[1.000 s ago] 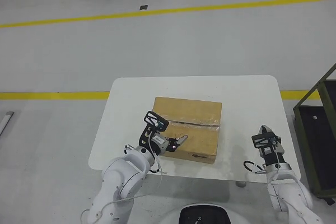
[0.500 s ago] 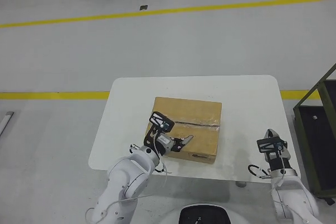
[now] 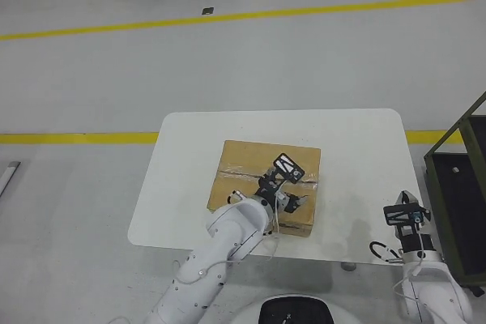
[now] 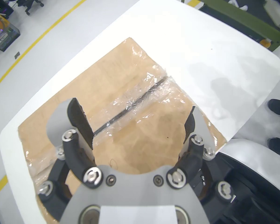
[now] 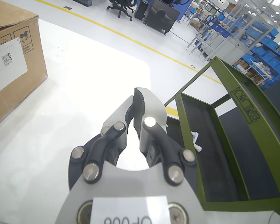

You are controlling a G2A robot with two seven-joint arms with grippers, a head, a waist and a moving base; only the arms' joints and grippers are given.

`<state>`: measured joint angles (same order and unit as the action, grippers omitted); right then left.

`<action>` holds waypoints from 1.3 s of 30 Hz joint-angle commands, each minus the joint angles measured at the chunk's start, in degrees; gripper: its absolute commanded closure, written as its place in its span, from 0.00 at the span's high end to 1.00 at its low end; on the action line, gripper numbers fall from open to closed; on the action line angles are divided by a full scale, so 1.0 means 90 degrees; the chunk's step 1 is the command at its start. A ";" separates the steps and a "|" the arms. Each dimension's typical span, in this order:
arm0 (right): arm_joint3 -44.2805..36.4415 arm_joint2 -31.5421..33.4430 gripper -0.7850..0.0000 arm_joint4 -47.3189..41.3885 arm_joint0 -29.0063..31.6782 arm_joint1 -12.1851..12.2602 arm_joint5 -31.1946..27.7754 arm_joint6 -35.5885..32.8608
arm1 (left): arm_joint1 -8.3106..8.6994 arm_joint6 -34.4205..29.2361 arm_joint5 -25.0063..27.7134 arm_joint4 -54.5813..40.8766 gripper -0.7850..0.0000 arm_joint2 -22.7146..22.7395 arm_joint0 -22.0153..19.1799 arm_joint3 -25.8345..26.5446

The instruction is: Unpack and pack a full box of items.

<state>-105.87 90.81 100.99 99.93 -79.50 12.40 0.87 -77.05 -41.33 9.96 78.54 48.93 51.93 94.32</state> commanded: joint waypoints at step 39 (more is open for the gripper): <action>-0.0057 0.0003 0.00 -0.0312 0.0193 -0.0031 0.0064 0.0061 | -0.0446 0.0258 -0.0310 0.1768 0.10 -0.0473 -0.0327 -0.0878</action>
<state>-106.43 90.80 98.24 101.66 -79.78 12.96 1.41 -80.97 -39.04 7.16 94.37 44.63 48.87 86.41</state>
